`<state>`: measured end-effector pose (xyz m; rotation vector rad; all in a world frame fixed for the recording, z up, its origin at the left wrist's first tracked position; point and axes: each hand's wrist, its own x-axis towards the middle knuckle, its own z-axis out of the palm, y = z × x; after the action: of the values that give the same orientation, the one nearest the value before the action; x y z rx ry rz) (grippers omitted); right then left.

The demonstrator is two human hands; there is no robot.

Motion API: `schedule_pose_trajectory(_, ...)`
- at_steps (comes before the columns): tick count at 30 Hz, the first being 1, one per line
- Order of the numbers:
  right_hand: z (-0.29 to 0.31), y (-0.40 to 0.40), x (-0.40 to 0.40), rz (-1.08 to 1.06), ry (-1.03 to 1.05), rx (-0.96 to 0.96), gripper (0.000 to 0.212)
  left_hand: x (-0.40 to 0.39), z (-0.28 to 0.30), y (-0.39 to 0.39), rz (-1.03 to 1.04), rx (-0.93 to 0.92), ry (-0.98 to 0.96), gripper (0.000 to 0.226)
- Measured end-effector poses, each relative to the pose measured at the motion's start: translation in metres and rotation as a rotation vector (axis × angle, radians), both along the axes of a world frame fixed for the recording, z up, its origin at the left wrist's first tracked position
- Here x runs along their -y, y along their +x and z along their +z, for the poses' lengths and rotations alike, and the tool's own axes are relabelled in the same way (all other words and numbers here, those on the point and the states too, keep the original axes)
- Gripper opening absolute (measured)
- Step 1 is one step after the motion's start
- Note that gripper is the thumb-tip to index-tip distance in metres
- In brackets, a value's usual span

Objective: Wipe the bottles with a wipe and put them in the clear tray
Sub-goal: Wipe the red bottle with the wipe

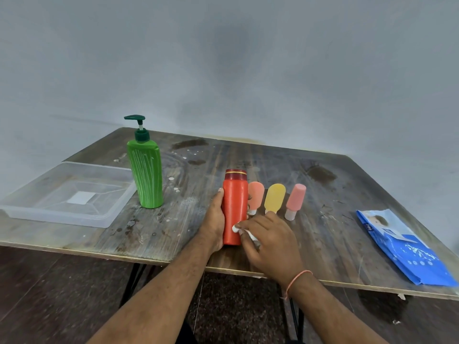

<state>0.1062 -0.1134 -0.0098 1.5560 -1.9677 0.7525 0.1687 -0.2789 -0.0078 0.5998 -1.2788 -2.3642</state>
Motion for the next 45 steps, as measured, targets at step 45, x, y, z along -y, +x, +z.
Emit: schedule_pose_trajectory(45, 0.004, 0.016, 0.012, 0.055, 0.194, -0.199, 0.015, -0.006, 0.009, 0.006, -0.004, -0.106, 0.054, 0.069)
